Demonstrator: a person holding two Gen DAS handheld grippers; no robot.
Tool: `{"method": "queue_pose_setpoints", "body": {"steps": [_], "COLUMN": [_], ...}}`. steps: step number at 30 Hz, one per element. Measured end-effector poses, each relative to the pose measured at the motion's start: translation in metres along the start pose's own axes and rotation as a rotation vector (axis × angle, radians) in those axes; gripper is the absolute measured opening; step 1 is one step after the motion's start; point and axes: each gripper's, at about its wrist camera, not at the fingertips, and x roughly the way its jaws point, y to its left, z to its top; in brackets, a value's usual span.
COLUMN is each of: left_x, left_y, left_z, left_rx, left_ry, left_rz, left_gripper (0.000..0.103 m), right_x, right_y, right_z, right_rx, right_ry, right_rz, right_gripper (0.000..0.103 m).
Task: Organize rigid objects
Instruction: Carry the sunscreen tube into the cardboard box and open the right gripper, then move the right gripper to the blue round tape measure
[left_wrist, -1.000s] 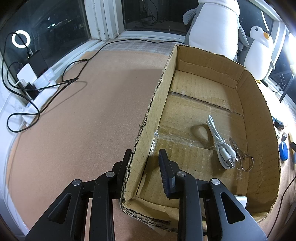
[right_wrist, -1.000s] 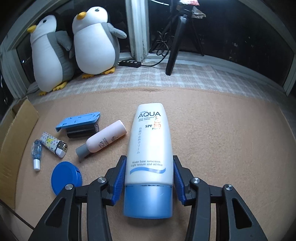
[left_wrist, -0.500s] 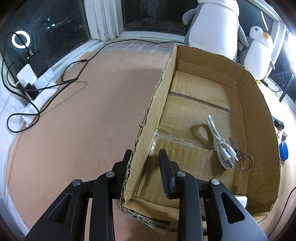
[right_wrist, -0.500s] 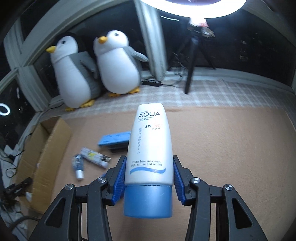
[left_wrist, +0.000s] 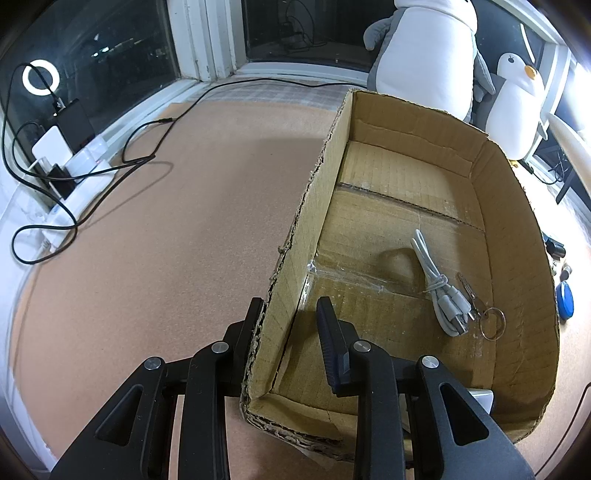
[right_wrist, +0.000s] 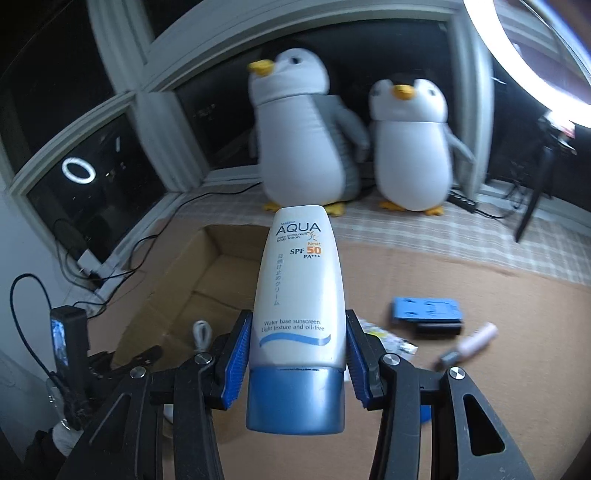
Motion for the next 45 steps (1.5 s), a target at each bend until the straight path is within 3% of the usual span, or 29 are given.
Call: {"method": "queue_pose_setpoints", "body": {"steps": [9,17,26,29,31,45], "left_x": [0.000,0.000,0.001,0.000,0.000,0.000], "left_y": [0.000,0.000,-0.001,0.000,0.000,0.000], "left_z": [0.001,0.001,0.000,0.000,0.000,0.000], "left_rx": [-0.001,-0.002,-0.002,-0.001,-0.002,-0.002], "left_ry": [-0.001,-0.001,-0.001,-0.002,-0.002,-0.003], "left_rz": [-0.004,-0.004,-0.005,-0.006,-0.006,-0.006], "left_gripper": [0.027,0.027,0.027,0.027,0.027,0.027], "right_x": [0.039,0.066,0.076,0.075,0.073,0.055], "right_y": [0.056,0.076,0.085,0.086,0.087,0.072], "right_z": [-0.006,-0.010,-0.012,-0.011,-0.011,-0.010], "right_rx": [-0.061,-0.069,-0.085,-0.087,-0.094,-0.064], "right_ry": [0.071,0.114,0.144,0.138,0.121,0.101], "right_rz": [0.077,0.096,0.120,0.120,0.108,0.092], "right_gripper": [0.043,0.043,0.044,0.054,0.055,0.055]}}
